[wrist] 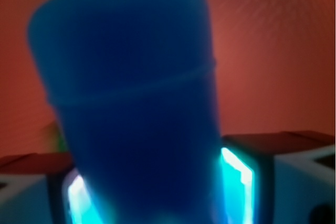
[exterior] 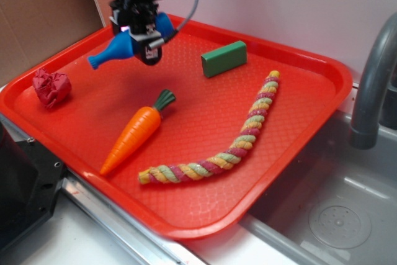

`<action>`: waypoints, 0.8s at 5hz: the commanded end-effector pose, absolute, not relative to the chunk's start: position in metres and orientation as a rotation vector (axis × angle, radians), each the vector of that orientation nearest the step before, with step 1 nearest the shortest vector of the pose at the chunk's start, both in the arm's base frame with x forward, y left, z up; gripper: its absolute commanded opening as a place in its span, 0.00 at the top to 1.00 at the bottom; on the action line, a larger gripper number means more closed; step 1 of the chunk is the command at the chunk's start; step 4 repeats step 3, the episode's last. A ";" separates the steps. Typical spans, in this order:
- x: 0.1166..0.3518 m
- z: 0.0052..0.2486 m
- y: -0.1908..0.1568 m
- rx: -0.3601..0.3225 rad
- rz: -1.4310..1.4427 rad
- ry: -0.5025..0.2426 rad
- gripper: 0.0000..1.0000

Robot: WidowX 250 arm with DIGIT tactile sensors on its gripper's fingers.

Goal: Grab the blue bottle.

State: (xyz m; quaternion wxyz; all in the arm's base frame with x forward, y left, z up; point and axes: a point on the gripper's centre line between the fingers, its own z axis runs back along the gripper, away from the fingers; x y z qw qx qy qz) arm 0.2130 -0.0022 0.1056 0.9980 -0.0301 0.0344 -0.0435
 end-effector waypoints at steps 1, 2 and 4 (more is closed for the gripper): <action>0.149 0.213 -0.044 -0.190 -0.112 -0.007 1.00; 0.147 0.262 -0.037 -0.184 -0.051 -0.001 1.00; 0.155 0.263 -0.037 -0.138 -0.026 -0.013 1.00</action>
